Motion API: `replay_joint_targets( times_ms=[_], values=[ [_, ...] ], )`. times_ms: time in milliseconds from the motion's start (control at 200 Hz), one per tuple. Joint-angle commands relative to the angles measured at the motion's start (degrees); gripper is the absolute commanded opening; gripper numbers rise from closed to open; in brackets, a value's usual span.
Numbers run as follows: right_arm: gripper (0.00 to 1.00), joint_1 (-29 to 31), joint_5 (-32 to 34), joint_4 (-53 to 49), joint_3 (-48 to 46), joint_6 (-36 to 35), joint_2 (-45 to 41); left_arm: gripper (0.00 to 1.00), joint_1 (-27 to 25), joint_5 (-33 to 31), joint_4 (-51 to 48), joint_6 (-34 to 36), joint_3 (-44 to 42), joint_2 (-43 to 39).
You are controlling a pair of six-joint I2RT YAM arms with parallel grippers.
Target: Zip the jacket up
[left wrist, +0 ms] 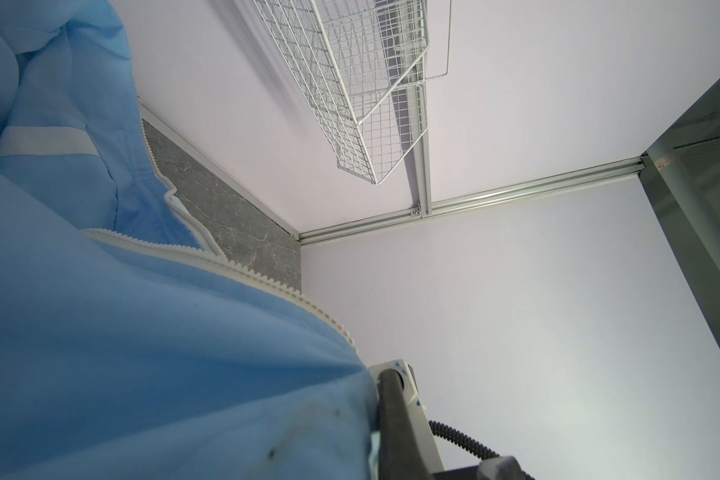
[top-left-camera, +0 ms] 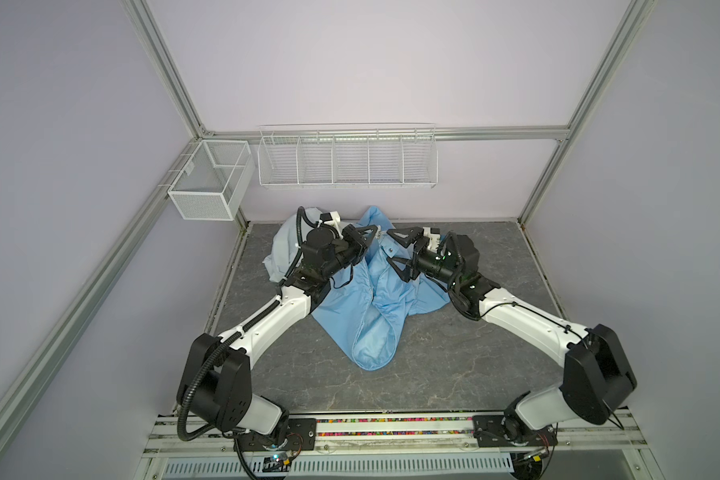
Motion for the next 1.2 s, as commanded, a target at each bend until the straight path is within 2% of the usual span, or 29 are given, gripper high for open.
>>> replay_joint_targets(
  times_ms=[0, 265, 455, 805, 1195],
  values=[
    [0.97, 1.65, 6.04, 7.67, 1.05, 8.49, 3.18, 0.00, 0.13, 1.17, 3.35, -0.87, 0.93, -1.27],
    [0.96, 2.94, 11.45, 13.22, 3.72, 9.03, 8.66, 0.00, 0.14, 1.60, 3.28, -1.53, 0.40, -2.41],
    [1.00, 2.87, 16.87, 16.88, 3.17, 7.59, 9.89, 0.00, 0.13, 1.95, 2.76, -2.31, 0.14, -3.03],
    [0.60, 2.41, 17.35, 17.49, 3.19, 3.25, 8.06, 0.00, 0.17, 2.12, 2.65, -2.59, -0.39, -3.51],
    [0.32, 1.93, 15.88, 17.59, 3.88, 2.53, 8.22, 0.00, 0.16, 2.83, 1.06, -2.72, -0.56, -4.20]
  ],
)
